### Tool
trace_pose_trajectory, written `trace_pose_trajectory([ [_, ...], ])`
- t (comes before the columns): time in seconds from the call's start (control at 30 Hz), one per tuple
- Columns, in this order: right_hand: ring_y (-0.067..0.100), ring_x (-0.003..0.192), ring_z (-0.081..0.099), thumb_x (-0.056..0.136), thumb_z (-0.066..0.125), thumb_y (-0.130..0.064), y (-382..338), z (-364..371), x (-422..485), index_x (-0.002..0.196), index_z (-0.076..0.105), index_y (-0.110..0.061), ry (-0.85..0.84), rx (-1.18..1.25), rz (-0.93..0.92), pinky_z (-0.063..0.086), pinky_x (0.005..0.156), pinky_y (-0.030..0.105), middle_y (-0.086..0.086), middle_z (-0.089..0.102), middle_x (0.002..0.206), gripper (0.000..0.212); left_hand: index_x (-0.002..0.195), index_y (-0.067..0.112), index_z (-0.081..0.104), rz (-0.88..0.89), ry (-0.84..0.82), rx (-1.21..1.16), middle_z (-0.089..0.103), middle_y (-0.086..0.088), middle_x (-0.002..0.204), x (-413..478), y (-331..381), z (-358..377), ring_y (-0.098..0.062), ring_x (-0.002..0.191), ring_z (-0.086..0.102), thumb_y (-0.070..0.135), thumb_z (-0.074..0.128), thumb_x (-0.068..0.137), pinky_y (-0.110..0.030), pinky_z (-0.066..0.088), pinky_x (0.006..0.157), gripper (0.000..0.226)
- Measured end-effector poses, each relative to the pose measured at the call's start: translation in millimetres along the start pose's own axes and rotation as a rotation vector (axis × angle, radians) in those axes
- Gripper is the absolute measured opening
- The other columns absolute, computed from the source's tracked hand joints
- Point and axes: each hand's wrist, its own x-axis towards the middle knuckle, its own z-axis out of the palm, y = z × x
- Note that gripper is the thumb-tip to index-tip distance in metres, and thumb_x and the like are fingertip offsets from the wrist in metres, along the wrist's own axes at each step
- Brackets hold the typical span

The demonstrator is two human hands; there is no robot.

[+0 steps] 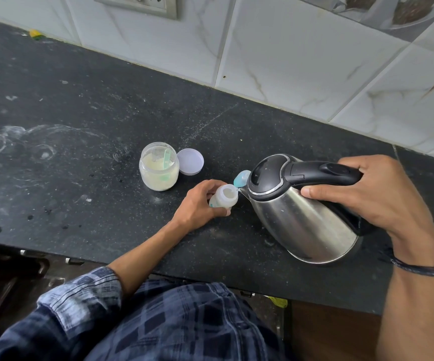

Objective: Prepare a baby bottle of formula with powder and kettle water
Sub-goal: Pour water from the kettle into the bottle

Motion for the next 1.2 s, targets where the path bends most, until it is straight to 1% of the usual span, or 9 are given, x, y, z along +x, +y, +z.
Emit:
trace_pose_trajectory([
  [0.27,0.010,0.049,0.053,0.044,0.085,-0.080,0,2,1,0.073,0.074,-0.023,-0.008,-0.005,-0.001,0.041,0.058,0.029,0.001,0.062,0.057,0.064,0.127,0.028,0.062,0.003,-0.002,0.006,0.067,0.009,0.128,-1,-1,0,-0.014,0.119,0.065,0.018,0.094,0.068,-0.042,0.053,0.106,0.068],
  [0.33,0.014,0.050,0.056,0.044,0.085,-0.079,1,2,2,0.074,0.074,-0.022,-0.012,-0.009,-0.005,0.042,0.059,0.030,0.002,0.064,0.058,0.065,0.128,0.027,0.062,0.003,-0.002,0.004,0.067,0.009,0.129,-1,-1,0,-0.014,0.120,0.065,0.018,0.094,0.068,-0.042,0.053,0.106,0.069],
  [0.4,0.024,0.055,0.060,0.044,0.085,-0.079,3,2,2,0.074,0.074,-0.021,-0.010,-0.019,-0.014,0.043,0.059,0.031,0.003,0.065,0.060,0.067,0.128,0.028,0.062,0.006,-0.005,0.008,0.067,0.010,0.129,-1,-1,0,-0.014,0.120,0.065,0.019,0.094,0.068,-0.042,0.053,0.106,0.068],
  [0.47,0.027,0.057,0.062,0.045,0.086,-0.079,4,3,3,0.073,0.074,-0.020,-0.007,-0.019,-0.023,0.043,0.059,0.032,0.003,0.065,0.060,0.066,0.128,0.029,0.062,0.010,-0.006,0.007,0.067,0.010,0.129,0,0,0,-0.012,0.119,0.065,0.019,0.094,0.069,-0.041,0.053,0.105,0.068],
  [0.6,0.014,0.050,0.054,0.049,0.091,-0.071,6,4,4,0.069,0.072,-0.020,-0.005,0.000,-0.045,0.040,0.058,0.031,0.003,0.062,0.057,0.058,0.127,0.028,0.063,0.016,0.001,0.004,0.067,0.010,0.128,0,-1,0,-0.012,0.118,0.065,0.019,0.094,0.068,-0.040,0.053,0.105,0.067],
  [0.73,0.010,0.048,0.049,0.053,0.094,-0.062,6,8,5,0.067,0.071,-0.022,0.001,0.001,-0.052,0.038,0.057,0.030,0.000,0.059,0.053,0.049,0.127,0.030,0.062,0.021,0.000,0.004,0.067,0.011,0.128,-1,-1,0,-0.011,0.118,0.065,0.020,0.094,0.068,-0.039,0.053,0.105,0.067],
  [0.9,0.010,0.048,0.050,0.054,0.094,-0.062,9,10,6,0.066,0.070,-0.019,0.009,0.007,-0.065,0.038,0.057,0.030,0.003,0.061,0.055,0.050,0.130,0.030,0.062,0.023,-0.014,-0.015,0.067,0.013,0.130,-2,-2,-1,-0.009,0.120,0.065,0.021,0.094,0.069,-0.037,0.053,0.106,0.070],
  [1.07,0.007,0.046,0.051,0.055,0.095,-0.059,15,11,6,0.067,0.071,-0.018,0.008,0.062,-0.058,0.038,0.056,0.028,0.001,0.060,0.054,0.049,0.134,0.030,0.062,0.034,-0.020,-0.019,0.067,0.014,0.131,-4,-3,-1,-0.007,0.120,0.065,0.023,0.093,0.072,-0.037,0.053,0.107,0.070],
  [1.2,0.004,0.041,0.045,0.051,0.095,-0.064,22,12,5,0.064,0.068,-0.019,0.007,0.113,-0.030,0.035,0.046,0.021,-0.008,0.052,0.046,0.054,0.133,0.031,0.063,0.044,-0.016,-0.025,0.067,0.014,0.130,-4,-3,-1,-0.007,0.119,0.065,0.024,0.093,0.072,-0.038,0.053,0.107,0.068],
])
